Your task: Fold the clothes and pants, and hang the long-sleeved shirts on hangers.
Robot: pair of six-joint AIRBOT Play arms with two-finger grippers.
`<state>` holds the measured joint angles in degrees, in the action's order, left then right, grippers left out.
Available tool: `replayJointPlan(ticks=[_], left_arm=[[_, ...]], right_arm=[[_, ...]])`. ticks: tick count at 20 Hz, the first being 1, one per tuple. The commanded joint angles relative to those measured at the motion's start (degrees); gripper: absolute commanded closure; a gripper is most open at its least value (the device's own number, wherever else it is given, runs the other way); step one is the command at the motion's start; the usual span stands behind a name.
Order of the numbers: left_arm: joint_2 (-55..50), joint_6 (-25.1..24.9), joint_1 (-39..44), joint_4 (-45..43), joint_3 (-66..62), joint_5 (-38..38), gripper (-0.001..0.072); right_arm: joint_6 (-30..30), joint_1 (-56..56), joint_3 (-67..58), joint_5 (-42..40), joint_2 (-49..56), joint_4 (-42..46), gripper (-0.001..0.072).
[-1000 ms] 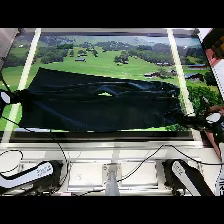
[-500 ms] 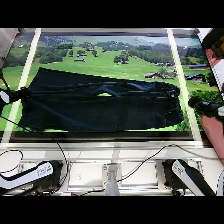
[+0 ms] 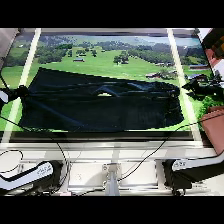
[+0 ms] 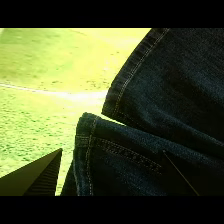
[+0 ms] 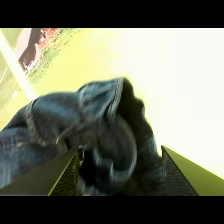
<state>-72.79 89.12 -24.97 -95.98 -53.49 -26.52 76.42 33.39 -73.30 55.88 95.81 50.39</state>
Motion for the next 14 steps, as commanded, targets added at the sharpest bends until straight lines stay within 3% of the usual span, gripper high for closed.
replayJointPlan(ticks=[1, 5, 10, 13, 14], left_arm=[[0.0, 0.0, 0.0, 0.0, 0.0, 0.2, 0.0009], [0.0, 0.0, 0.0, 0.1, 0.0, 0.2, 0.0010], [0.0, 0.0, 0.0, 0.3, 0.0, 0.2, 0.0010], [0.0, 0.0, 0.2, 0.3, 0.0, 0.2, 0.0010], [0.0, 0.0, 0.3, 0.3, 0.0, 0.2, 0.0010]], right_arm=[[-1.0, 0.2, -7.1, 3.3, 9.9, -2.9, 0.0150], [-2.9, 0.1, -10.8, 7.1, 14.8, -3.9, 0.0152], [-10.9, 0.1, -11.2, 16.7, 17.2, -9.1, 0.0171], [-16.2, 0.1, -11.2, 18.3, 17.2, -11.3, 0.0287], [-17.8, 0.0, -11.2, 18.0, 17.2, -12.3, 0.0374]])
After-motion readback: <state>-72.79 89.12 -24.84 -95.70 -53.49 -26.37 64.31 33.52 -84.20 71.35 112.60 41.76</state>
